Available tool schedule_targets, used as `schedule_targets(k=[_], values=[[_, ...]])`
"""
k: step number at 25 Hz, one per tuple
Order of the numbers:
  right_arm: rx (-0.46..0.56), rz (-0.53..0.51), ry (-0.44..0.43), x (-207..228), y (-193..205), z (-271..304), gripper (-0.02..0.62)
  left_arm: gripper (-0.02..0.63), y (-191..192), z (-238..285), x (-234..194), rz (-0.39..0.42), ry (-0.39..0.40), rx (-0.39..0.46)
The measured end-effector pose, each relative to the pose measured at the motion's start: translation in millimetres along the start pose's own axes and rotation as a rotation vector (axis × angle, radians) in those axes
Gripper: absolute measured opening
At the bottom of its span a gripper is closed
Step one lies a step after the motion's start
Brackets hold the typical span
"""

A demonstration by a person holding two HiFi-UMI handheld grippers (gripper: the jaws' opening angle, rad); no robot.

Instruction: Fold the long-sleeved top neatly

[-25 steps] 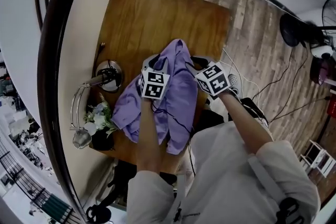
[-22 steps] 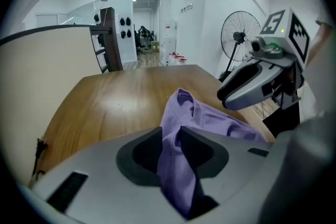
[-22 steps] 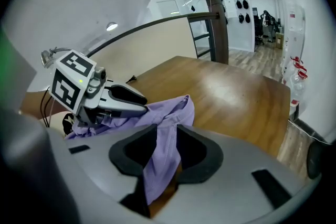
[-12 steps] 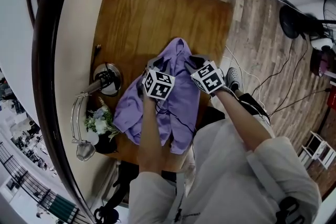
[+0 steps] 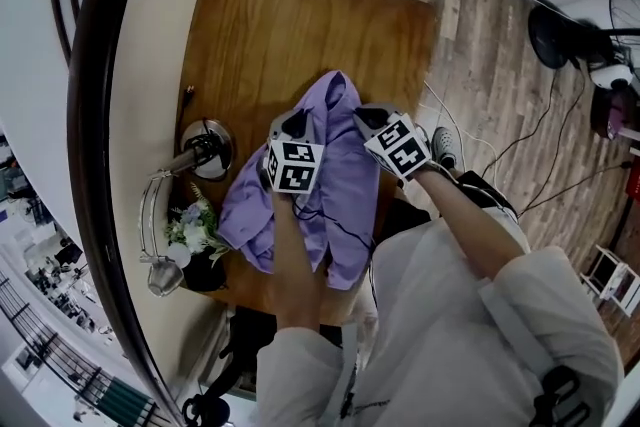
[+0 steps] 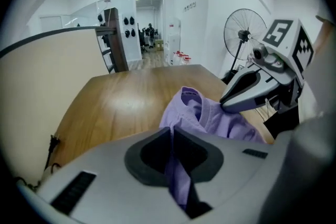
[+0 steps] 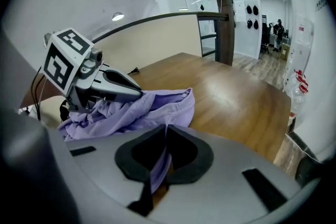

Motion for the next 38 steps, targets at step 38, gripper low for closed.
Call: schedule_targets(k=[38], values=[[0.794, -0.55, -0.159, -17, -172, -260, 0.023, 0.034, -15, -376, 149, -0.232, -0.889, 0.668]])
Point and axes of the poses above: the fingertips, and each gripper's own axes: z forward along the fingers, x to its right, y out of its underside, the point moved 7 cm from there along -z, backward along the fingers, and after that the axes turned 15 degrees about -z, right-handed, at the moved point
